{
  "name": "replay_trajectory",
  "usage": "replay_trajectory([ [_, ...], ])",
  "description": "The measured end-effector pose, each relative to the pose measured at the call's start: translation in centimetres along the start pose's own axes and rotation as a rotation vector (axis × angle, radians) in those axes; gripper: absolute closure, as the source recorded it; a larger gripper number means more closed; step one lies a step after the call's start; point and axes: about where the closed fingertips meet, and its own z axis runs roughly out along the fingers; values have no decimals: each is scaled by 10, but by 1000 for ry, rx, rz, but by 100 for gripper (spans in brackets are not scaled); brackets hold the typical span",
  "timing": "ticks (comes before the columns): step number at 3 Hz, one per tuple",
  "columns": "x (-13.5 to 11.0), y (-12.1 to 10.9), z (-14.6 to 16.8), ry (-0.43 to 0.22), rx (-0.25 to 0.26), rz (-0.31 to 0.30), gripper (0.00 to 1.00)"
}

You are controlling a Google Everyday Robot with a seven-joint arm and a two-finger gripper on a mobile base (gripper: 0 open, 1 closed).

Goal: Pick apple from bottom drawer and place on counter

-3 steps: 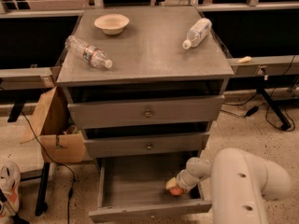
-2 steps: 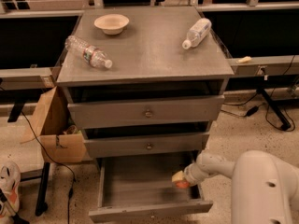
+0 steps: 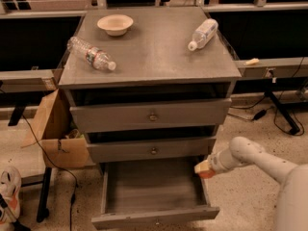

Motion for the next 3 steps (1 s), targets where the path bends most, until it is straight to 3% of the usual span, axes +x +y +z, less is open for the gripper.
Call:
replay_trajectory([
  [1, -12, -13, -78, 29, 12, -53, 100],
  [2, -26, -17, -159, 1, 49, -70, 100],
  [3, -45, -7, -244, -63, 86, -78, 100],
])
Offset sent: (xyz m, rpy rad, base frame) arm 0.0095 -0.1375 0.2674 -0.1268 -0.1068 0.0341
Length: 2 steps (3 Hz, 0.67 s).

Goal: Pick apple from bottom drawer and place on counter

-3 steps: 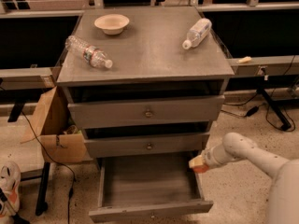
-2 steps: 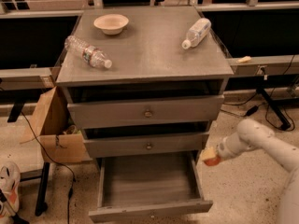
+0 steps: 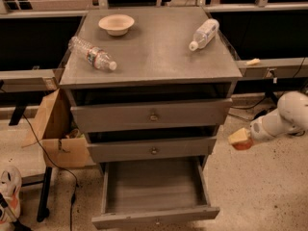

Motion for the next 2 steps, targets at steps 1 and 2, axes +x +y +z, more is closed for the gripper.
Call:
replay_trajectory([
  [1, -35, 33, -104, -90, 18, -30, 100],
  [2, -60, 75, -168, -146, 22, -64, 100],
])
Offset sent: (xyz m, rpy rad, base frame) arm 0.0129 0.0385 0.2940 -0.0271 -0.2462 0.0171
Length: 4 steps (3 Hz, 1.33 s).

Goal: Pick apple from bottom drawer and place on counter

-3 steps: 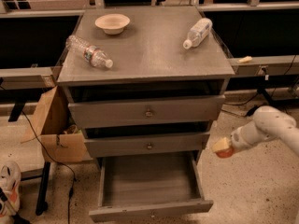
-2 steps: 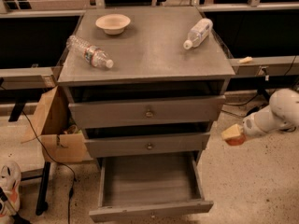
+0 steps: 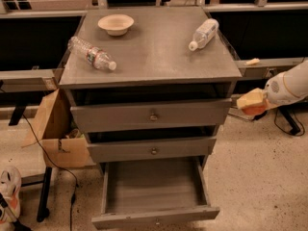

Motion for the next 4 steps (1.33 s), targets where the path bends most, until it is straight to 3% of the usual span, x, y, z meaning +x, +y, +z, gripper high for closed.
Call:
replay_trajectory([
  [2, -72, 91, -85, -99, -56, -15, 100],
  [3, -93, 105, -88, -141, -86, 34, 100],
  [4, -92, 104, -87, -138, -86, 35, 100],
])
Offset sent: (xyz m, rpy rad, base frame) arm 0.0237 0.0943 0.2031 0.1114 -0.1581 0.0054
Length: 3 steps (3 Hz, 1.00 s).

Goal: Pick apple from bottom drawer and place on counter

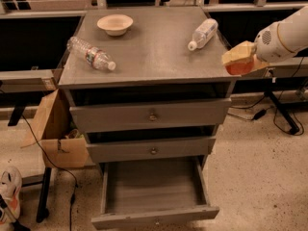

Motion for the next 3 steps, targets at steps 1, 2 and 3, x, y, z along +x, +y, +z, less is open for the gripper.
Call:
replay_trajectory([
  [1, -18, 7, 10, -62, -24, 26, 100],
  [2, -65, 43, 36, -211, -86, 84, 100],
  [3, -94, 71, 62, -263, -124, 101, 100],
])
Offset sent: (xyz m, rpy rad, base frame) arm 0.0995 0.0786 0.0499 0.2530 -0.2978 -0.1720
